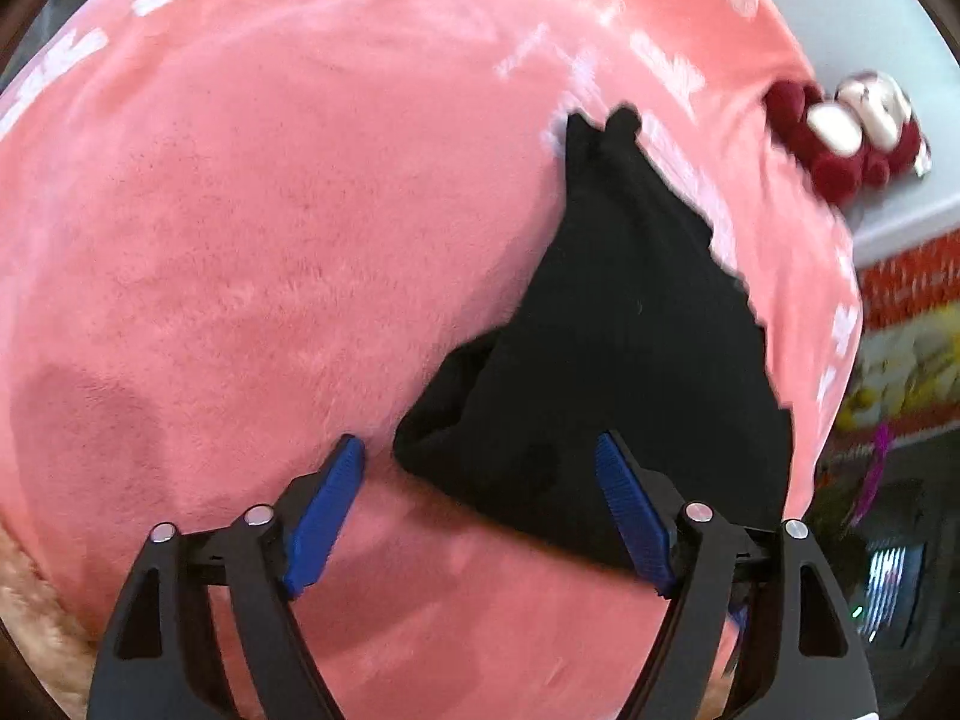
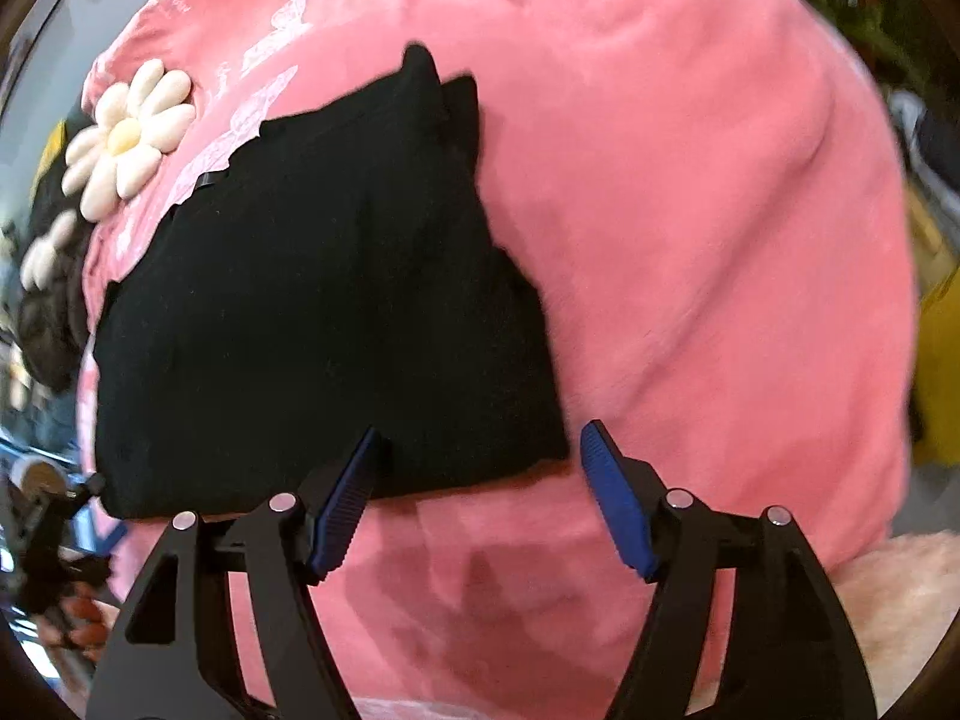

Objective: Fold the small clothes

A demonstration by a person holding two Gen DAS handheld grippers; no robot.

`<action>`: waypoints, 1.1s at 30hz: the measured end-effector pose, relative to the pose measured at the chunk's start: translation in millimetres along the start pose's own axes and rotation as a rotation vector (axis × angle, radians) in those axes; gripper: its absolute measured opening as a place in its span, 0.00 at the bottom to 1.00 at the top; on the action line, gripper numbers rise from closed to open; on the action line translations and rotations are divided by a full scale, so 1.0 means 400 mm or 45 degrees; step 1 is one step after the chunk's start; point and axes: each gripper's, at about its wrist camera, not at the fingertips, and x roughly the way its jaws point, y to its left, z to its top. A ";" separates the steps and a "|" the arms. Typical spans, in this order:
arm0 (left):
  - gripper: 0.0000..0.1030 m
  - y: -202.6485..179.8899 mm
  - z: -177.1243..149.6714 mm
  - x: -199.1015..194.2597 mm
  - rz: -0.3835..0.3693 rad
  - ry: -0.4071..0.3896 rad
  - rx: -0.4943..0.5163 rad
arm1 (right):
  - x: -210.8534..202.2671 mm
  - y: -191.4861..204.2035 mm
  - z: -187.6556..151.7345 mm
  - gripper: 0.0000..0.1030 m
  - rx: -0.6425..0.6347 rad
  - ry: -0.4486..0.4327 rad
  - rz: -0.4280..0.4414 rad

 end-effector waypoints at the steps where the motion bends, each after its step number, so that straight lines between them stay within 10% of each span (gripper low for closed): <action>1: 0.74 -0.006 0.002 0.002 0.002 -0.001 0.009 | 0.002 -0.002 0.003 0.58 0.013 -0.021 0.003; 4: 0.07 -0.034 0.013 0.021 0.025 0.053 0.097 | -0.002 -0.020 0.015 0.07 0.095 0.009 0.160; 12: 0.06 -0.054 0.022 -0.115 -0.077 0.108 0.071 | -0.149 0.008 0.042 0.07 -0.002 0.009 0.217; 19: 0.06 -0.011 -0.082 -0.125 0.093 0.247 0.184 | -0.074 -0.001 -0.043 0.10 -0.088 0.231 -0.052; 26: 0.06 -0.030 -0.115 -0.102 0.127 0.173 0.265 | -0.182 0.176 -0.038 0.15 -0.340 -0.234 -0.255; 29: 0.06 -0.019 -0.104 -0.094 0.123 0.187 0.230 | -0.118 0.215 -0.048 0.35 -0.460 -0.183 -0.337; 33: 0.06 -0.029 -0.099 -0.123 0.110 0.159 0.229 | -0.077 0.173 -0.088 0.35 -0.460 -0.124 -0.350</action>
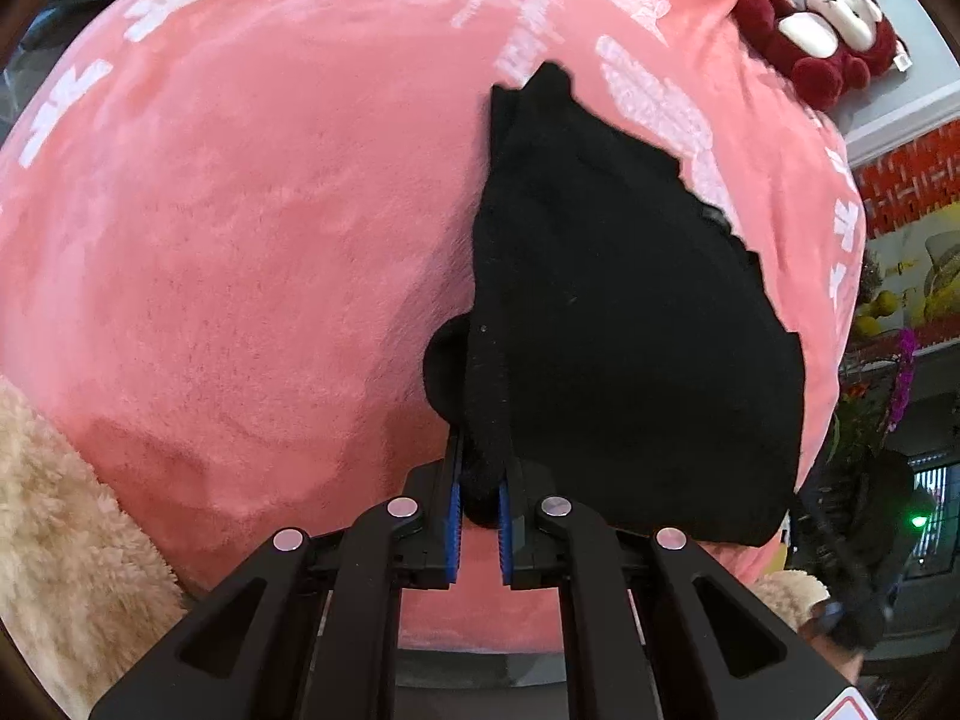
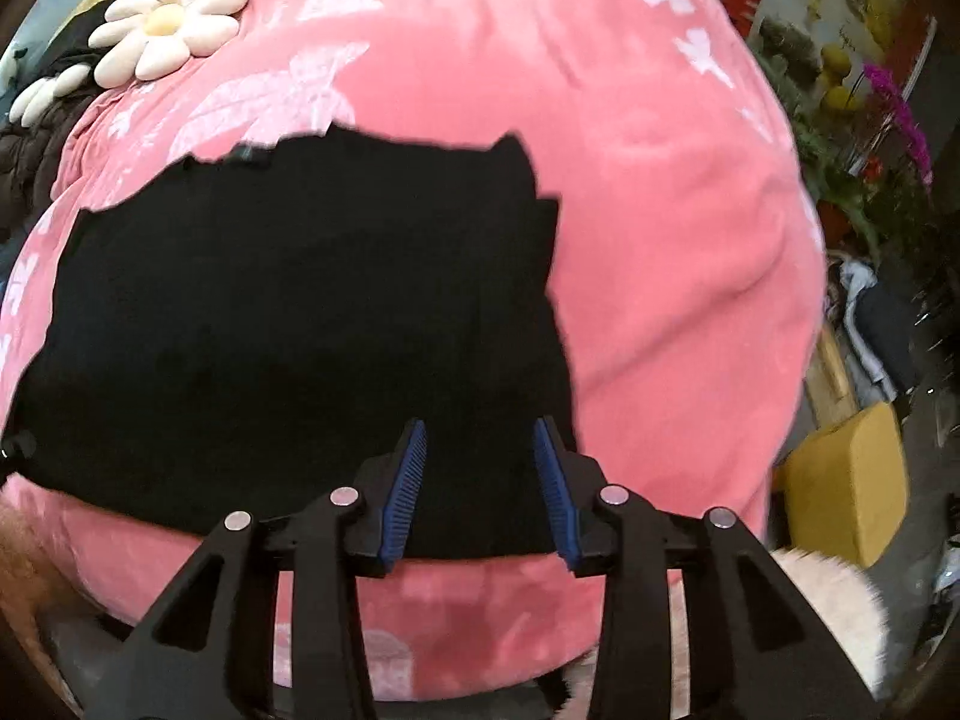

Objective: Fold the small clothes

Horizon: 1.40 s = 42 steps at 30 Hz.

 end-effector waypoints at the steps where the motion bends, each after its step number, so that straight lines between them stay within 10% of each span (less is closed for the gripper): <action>1: 0.06 -0.018 0.003 -0.014 -0.003 -0.019 0.025 | 0.012 0.004 0.000 0.37 -0.006 0.021 -0.008; 5: 0.06 -0.102 0.022 -0.069 -0.025 -0.087 0.126 | 0.029 -0.040 -0.028 0.53 0.056 0.096 0.025; 11: 0.06 -0.351 0.024 -0.143 -0.127 -0.181 0.384 | -0.064 -0.169 -0.029 0.66 0.392 -0.193 0.212; 18: 0.08 -0.608 -0.122 0.001 -0.209 -0.010 0.697 | -0.043 -0.261 -0.031 0.66 0.626 -0.184 0.427; 24: 0.22 -0.557 -0.213 0.170 -0.048 0.189 0.543 | -0.042 -0.259 -0.019 0.68 0.592 -0.193 0.516; 37: 0.51 -0.474 -0.180 0.019 0.103 -0.060 0.644 | 0.073 -0.072 0.027 0.78 0.321 0.072 0.663; 40: 0.51 -0.475 -0.184 0.023 0.112 -0.061 0.647 | 0.065 -0.028 0.031 0.18 0.221 0.073 0.731; 42: 0.51 -0.464 -0.184 0.025 0.120 -0.052 0.638 | 0.030 0.003 0.047 0.10 0.148 0.038 0.717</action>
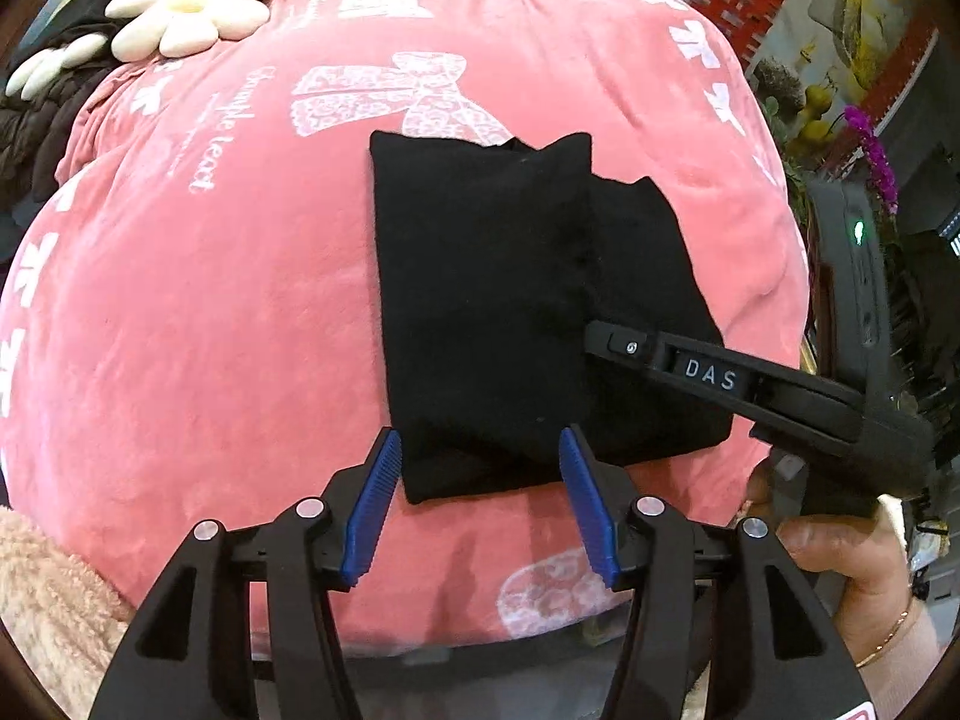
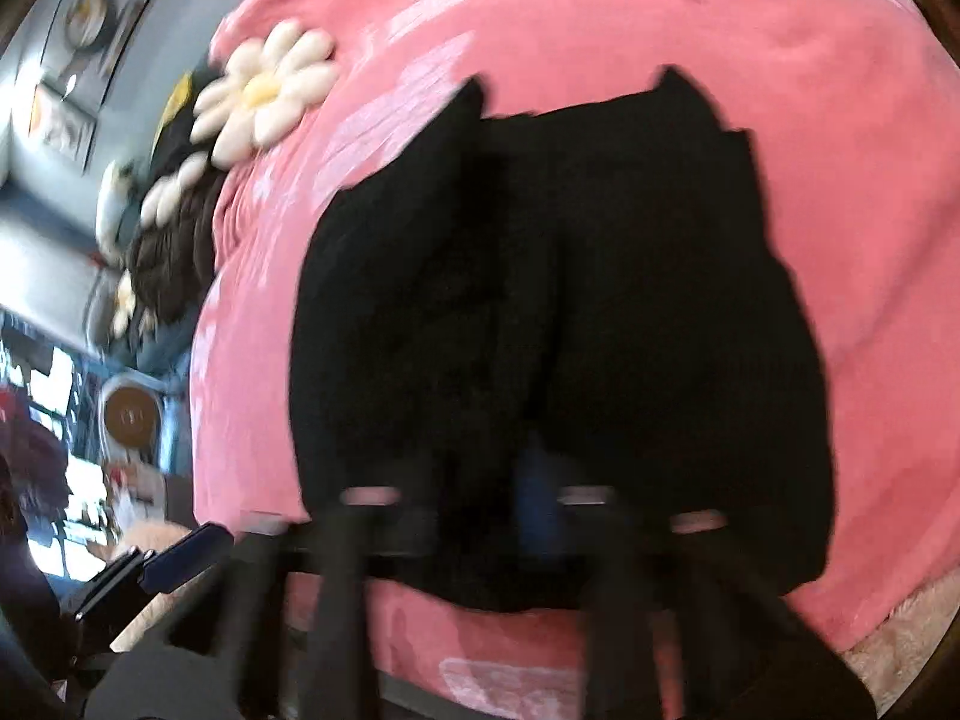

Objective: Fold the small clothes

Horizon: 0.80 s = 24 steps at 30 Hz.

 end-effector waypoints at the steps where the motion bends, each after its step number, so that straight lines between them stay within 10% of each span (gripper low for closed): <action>1: 0.51 0.004 0.000 0.002 -0.006 0.006 -0.012 | -0.023 0.022 0.012 0.09 -0.032 -0.038 -0.006; 6: 0.51 0.015 0.003 -0.021 -0.022 -0.014 -0.007 | -0.206 0.042 0.063 0.09 -0.042 -0.262 -0.055; 12: 0.55 -0.011 0.018 0.026 -0.043 0.017 -0.005 | -0.026 -0.153 -0.022 0.11 0.148 0.151 -0.304; 15: 0.55 -0.023 0.029 0.032 -0.032 0.007 -0.002 | -0.096 -0.116 0.006 0.18 0.099 -0.021 -0.268; 17: 0.58 -0.027 0.038 0.033 -0.030 0.004 0.000 | -0.121 -0.104 0.043 0.45 0.088 -0.081 -0.236; 24: 0.59 -0.038 0.055 0.055 0.000 0.015 0.018 | -0.010 -0.132 0.177 0.47 0.098 -0.015 -0.208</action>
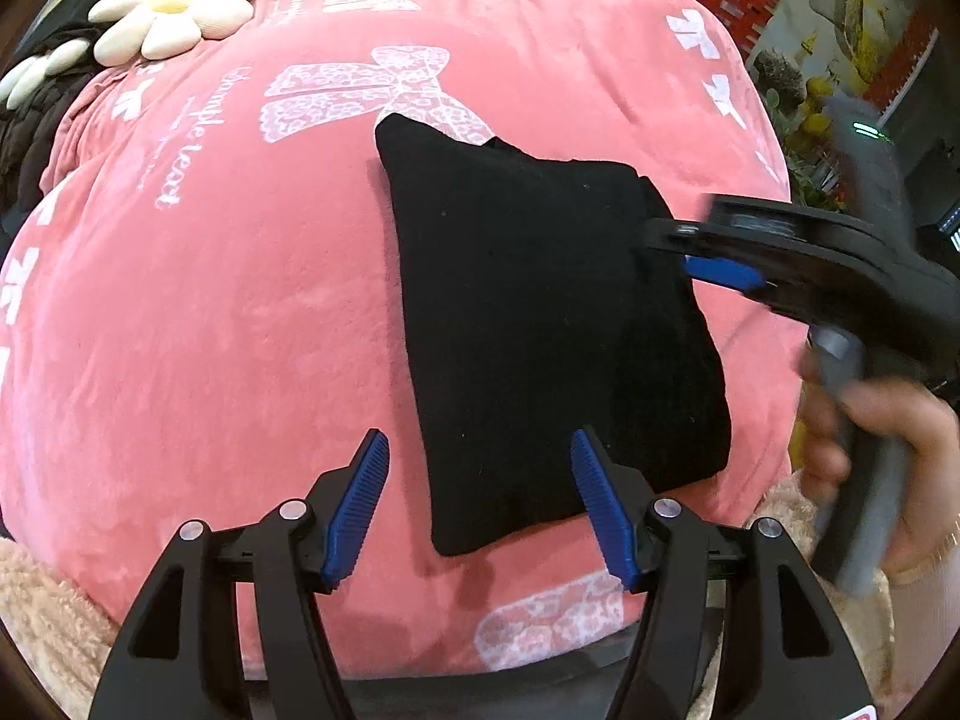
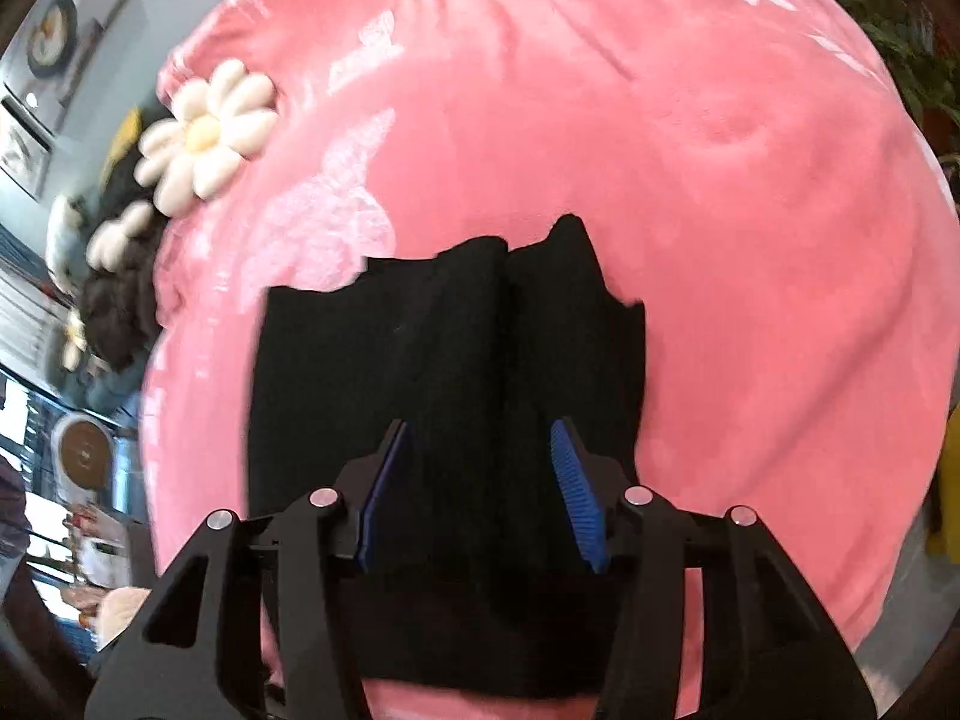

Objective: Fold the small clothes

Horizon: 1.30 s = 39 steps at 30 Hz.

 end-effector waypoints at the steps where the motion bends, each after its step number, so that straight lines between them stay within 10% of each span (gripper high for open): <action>1: 0.59 -0.001 0.002 0.004 0.004 0.003 -0.003 | 0.030 0.000 0.004 0.45 -0.002 0.032 0.002; 3: 0.59 0.000 0.006 0.011 0.012 0.013 -0.004 | 0.050 0.010 0.007 0.09 -0.026 0.046 0.054; 8: 0.60 -0.005 0.014 0.039 0.028 0.039 -0.004 | -0.073 0.020 0.024 0.07 -0.074 -0.157 0.008; 12: 0.62 -0.006 0.018 0.067 0.024 0.066 -0.011 | 0.051 -0.044 0.011 0.14 -0.083 0.021 -0.097; 21: 0.64 -0.010 0.026 0.088 0.051 0.082 0.015 | -0.099 -0.092 -0.119 0.15 0.143 -0.067 0.044; 25: 0.64 -0.008 0.018 0.091 0.047 0.091 0.014 | -0.108 -0.079 -0.195 0.49 0.211 0.001 0.018; 29: 0.65 -0.003 0.011 0.084 0.047 0.094 0.007 | -0.066 -0.033 -0.217 0.50 0.111 0.102 -0.037; 30: 0.65 -0.003 0.009 0.083 0.049 0.095 0.004 | -0.054 -0.032 -0.222 0.46 0.090 0.118 -0.055; 32: 0.65 -0.004 0.003 0.075 0.054 0.093 0.000 | -0.037 -0.022 -0.220 0.02 0.062 0.136 -0.088; 36: 0.68 0.007 -0.007 0.053 0.067 0.076 -0.004 | -0.122 -0.026 -0.208 0.01 0.066 -0.006 -0.134; 39: 0.69 0.013 -0.015 0.058 0.075 0.083 -0.005 | -0.073 -0.083 -0.231 0.02 0.184 0.163 -0.136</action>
